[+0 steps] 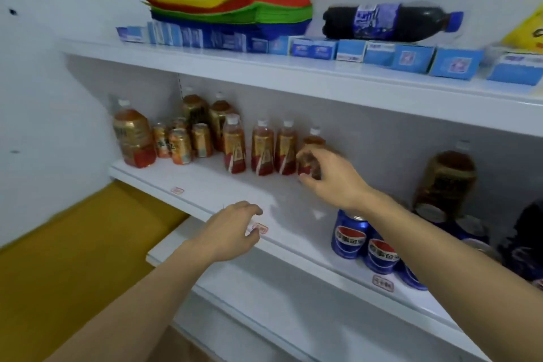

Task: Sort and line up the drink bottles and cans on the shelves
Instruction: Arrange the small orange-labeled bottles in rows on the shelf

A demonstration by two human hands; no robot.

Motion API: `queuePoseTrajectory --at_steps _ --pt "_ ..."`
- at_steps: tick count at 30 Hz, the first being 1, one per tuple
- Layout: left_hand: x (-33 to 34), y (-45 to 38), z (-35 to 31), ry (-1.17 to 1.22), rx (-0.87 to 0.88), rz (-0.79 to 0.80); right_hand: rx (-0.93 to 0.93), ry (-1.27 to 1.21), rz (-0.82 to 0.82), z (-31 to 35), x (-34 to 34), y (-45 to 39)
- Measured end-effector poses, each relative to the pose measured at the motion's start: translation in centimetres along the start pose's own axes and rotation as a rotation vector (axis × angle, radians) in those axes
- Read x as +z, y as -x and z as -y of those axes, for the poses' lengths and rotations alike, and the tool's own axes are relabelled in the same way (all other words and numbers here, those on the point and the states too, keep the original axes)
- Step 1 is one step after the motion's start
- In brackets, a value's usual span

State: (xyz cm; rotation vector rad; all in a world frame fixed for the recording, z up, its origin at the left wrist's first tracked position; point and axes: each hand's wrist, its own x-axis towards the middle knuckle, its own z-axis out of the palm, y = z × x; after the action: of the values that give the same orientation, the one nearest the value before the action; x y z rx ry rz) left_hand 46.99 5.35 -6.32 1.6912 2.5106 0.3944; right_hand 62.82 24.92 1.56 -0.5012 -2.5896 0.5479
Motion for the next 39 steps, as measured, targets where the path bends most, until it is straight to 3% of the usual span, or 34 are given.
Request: queuePoseTrajectory --at_steps 4,10,20,23,26,31,34,39 --pt "0.3 -2.5 3.9 0.036 -0.021 0.065 0.131 0.059 0.035 -1.4 1.8 -5.3" --pt "1.4 -6.5 7.8 0.087 -0.032 0.089 0.358 0.059 -0.091 -6.9 0.7 -12.0" --pt "2.0 -11.3 12.9 0.116 0.053 0.221 0.429 0.257 0.07 -7.9 3.2 -17.6" --pt "1.9 -13.7 13.3 0.169 0.115 0.268 0.313 0.355 0.11 -5.2 4.7 -16.1" --pt "1.1 -16.3 13.5 0.347 0.184 0.303 0.237 0.379 0.101 -1.7 5.7 -15.1" --pt "-1.1 -17.1 12.0 0.833 0.436 0.274 0.267 0.044 -0.209 3.2 7.1 -14.6" --pt "-1.5 -16.2 11.9 1.116 0.414 0.246 0.317 -0.063 -0.299 6.3 7.6 -15.5" --pt "-1.4 -15.2 13.6 1.245 0.319 0.218 0.39 -0.122 -0.217 6.7 8.4 -16.8"
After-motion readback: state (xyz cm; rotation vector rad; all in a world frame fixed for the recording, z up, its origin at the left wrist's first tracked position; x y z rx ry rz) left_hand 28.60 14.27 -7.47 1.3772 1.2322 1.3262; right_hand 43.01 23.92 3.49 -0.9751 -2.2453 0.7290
